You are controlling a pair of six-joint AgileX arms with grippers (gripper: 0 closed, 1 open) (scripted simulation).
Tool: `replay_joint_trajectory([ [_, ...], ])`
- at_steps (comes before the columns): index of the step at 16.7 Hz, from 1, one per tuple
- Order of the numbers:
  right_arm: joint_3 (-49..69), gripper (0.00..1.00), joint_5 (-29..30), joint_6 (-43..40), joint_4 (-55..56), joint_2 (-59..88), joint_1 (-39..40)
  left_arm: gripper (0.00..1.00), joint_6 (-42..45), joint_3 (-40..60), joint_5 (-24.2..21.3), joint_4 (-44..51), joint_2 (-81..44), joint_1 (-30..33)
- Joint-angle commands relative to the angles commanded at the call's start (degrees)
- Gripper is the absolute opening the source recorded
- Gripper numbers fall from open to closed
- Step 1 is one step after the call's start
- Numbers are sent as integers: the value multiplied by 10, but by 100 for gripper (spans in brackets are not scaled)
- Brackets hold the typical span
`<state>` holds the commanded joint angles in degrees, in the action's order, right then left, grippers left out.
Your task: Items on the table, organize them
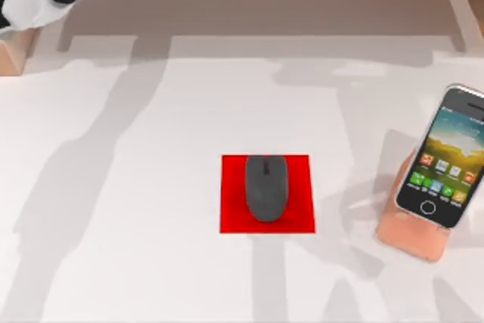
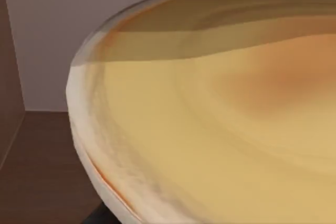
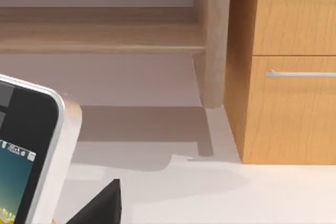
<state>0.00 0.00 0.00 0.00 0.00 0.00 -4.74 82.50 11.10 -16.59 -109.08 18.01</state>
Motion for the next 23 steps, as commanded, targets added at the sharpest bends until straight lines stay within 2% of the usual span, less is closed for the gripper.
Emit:
replay_joint_trajectory([
  [6,0,100,0,0,0,0,0,0,15,68,43,31,-57,5],
  [19,0,100,0,0,0,0,0,0,16,69,44,31,-58,5],
  [23,0,100,0,0,0,0,0,30,16,69,44,31,-58,5],
])
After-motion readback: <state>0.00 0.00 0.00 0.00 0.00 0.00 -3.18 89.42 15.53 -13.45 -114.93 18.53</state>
